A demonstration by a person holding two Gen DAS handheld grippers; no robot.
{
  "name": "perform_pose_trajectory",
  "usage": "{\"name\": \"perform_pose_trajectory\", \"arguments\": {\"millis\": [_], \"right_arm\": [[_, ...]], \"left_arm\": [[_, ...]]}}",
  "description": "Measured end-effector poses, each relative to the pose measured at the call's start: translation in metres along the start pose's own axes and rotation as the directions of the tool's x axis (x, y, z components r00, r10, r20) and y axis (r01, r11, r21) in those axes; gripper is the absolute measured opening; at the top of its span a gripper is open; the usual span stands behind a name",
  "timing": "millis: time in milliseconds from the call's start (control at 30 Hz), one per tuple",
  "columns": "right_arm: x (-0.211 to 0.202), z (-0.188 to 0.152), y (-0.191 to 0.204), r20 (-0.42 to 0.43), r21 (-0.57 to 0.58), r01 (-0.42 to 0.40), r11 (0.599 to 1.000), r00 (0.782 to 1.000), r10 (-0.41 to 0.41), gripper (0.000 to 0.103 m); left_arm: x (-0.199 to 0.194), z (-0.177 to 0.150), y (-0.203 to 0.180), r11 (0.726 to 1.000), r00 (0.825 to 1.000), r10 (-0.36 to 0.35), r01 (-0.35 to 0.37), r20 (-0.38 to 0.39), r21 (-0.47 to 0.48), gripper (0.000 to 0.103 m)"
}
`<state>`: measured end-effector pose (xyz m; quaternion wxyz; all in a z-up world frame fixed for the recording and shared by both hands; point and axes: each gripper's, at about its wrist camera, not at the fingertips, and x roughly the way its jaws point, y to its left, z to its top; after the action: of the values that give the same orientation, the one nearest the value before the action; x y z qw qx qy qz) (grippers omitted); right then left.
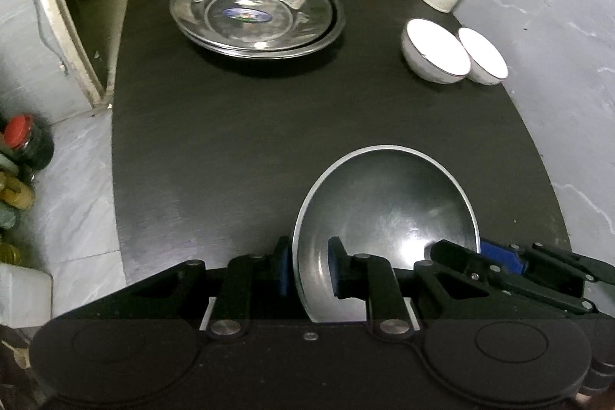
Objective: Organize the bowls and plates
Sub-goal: 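Lift the steel bowl with both grippers and carry it beside the plate stack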
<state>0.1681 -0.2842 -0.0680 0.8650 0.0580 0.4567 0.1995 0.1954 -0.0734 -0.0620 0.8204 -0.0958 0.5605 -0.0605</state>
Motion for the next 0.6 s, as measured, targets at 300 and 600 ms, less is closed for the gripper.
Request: {"name": "perform_pose_trajectory", "arguments": {"millis": [300,600], "right_arm": [[0.0053,0.0018,-0.0012,0.003,0.008,-0.013,1.0,1.0,0.013,0.022],[0.0046,-0.0002,-0.0041,0.032,0.022,-0.002,1.0,0.999,0.001,0.022]], "left_arm": [[0.0018,0.0007,0.0019,1.0,1.0,0.007,-0.007,0.002,-0.017,0.021],[0.0008,0.0036,0.0013,1.0,1.0,0.025,-0.025,0.016,0.0,0.024]]}}
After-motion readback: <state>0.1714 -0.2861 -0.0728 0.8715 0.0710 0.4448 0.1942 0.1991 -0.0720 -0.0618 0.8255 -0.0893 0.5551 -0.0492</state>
